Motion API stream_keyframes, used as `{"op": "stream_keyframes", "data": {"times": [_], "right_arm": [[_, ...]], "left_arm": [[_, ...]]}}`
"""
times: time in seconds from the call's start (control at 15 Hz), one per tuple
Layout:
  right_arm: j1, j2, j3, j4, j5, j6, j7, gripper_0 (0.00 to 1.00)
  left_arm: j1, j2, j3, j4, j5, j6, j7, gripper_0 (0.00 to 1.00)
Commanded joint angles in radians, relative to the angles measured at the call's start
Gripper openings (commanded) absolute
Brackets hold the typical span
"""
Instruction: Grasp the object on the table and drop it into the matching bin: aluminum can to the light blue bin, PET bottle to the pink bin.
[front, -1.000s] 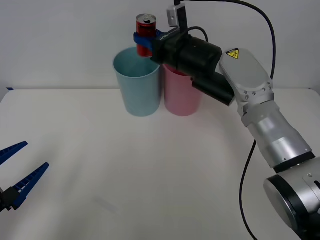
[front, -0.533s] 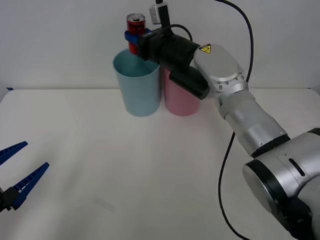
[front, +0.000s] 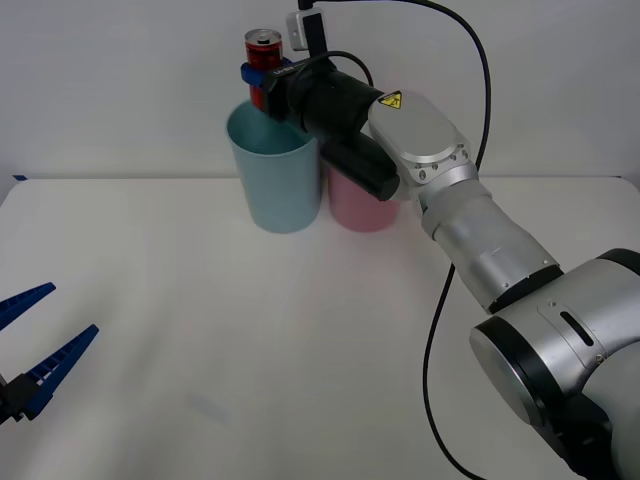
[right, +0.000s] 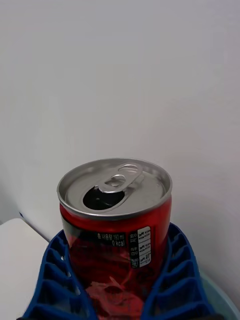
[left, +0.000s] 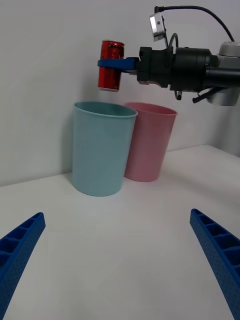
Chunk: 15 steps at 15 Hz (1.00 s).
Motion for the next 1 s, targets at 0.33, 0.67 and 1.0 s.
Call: {"op": "stream_keyframes", "data": {"times": [0.33,0.67,1.0], "right_arm": [[0.002,0.000,0.000,-0.001,-0.002,0.019,0.019,1.00],[0.002,0.000,0.000,-0.001,-0.010,0.018,0.026,1.00],[0.048,-0.026,0.000,-0.064,-0.033,-0.008,0.040,1.00]], "left_arm": [[0.000,0.000,0.000,0.000,0.000,0.000,0.000,1.00],[0.000,0.000,0.000,0.000,0.000,0.000,0.000,1.00],[0.000,0.000,0.000,0.000,0.000,0.000,0.000,1.00]]}}
